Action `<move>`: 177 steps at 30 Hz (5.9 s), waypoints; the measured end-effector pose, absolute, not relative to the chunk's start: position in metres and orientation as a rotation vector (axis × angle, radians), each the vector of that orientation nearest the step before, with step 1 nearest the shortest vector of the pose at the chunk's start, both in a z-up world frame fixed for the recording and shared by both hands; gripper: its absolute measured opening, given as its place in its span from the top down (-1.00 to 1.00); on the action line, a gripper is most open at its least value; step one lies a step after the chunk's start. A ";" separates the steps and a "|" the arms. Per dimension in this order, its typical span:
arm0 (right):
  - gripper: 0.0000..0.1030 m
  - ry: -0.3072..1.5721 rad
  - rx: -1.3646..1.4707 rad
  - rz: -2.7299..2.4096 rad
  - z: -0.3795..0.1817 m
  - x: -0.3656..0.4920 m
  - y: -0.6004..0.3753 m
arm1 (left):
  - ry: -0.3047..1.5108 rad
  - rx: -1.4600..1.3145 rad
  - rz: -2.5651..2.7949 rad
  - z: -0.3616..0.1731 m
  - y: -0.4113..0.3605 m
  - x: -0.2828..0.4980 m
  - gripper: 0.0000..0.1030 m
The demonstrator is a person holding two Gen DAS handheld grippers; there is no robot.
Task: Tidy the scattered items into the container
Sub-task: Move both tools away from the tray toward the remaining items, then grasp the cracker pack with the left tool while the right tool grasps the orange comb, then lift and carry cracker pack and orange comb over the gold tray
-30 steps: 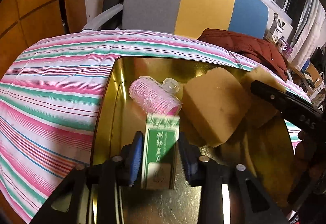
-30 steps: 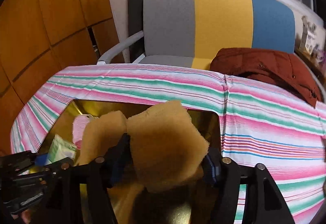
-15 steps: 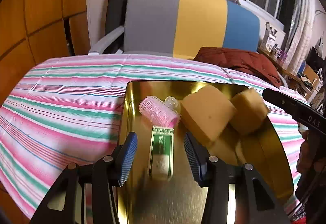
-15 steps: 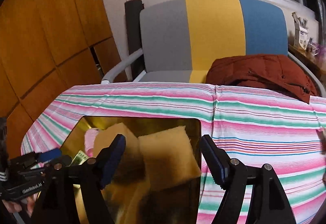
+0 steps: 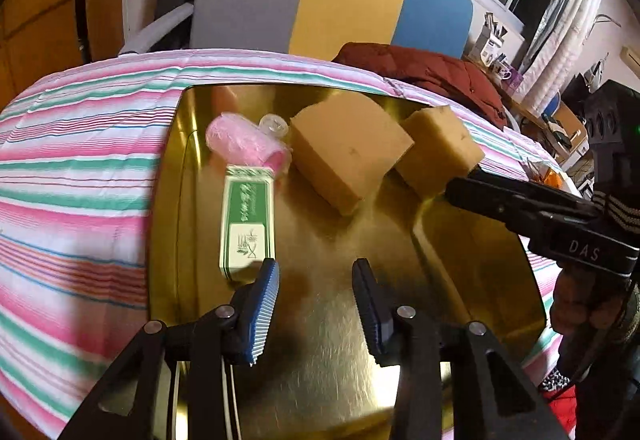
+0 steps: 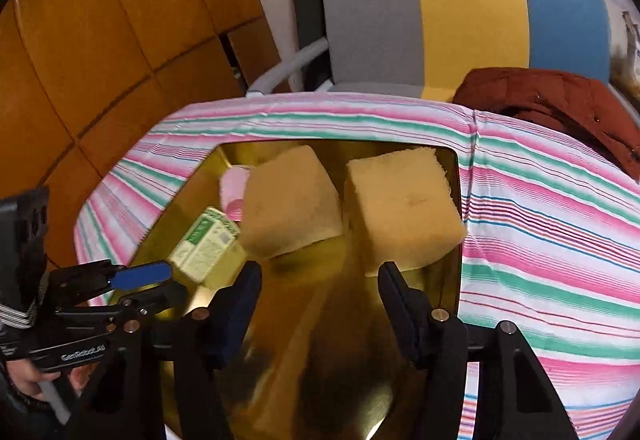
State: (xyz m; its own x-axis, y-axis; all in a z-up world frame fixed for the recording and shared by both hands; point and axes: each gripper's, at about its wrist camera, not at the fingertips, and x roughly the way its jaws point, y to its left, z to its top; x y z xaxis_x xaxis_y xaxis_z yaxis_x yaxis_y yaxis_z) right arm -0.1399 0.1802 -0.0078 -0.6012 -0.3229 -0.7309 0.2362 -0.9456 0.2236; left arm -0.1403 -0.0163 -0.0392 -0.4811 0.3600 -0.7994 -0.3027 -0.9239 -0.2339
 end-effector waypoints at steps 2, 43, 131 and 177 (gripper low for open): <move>-0.19 -0.165 1.230 -2.554 -0.015 -0.150 0.180 | -0.083 -1.361 2.415 -0.046 -0.014 -0.149 0.25; -0.32 -0.393 1.015 -3.073 0.001 0.024 0.361 | 0.384 -0.813 2.540 0.007 0.163 -0.016 -0.08; -0.02 -0.866 2.346 -2.602 -0.021 0.089 0.695 | 0.530 -0.738 1.634 -0.036 0.472 0.035 -0.16; 0.01 -0.789 2.396 -2.747 0.034 0.100 0.678 | 0.433 -0.905 1.949 -0.066 0.326 0.014 0.07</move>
State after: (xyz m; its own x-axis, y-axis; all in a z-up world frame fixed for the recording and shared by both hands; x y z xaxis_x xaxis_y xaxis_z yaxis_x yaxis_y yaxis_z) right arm 0.1000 0.6780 0.0339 -0.0759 0.1594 -0.9843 -0.6576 -0.7501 -0.0707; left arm 0.0139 0.3258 -0.0658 -0.3126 0.5941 -0.7411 -0.8520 -0.5203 -0.0577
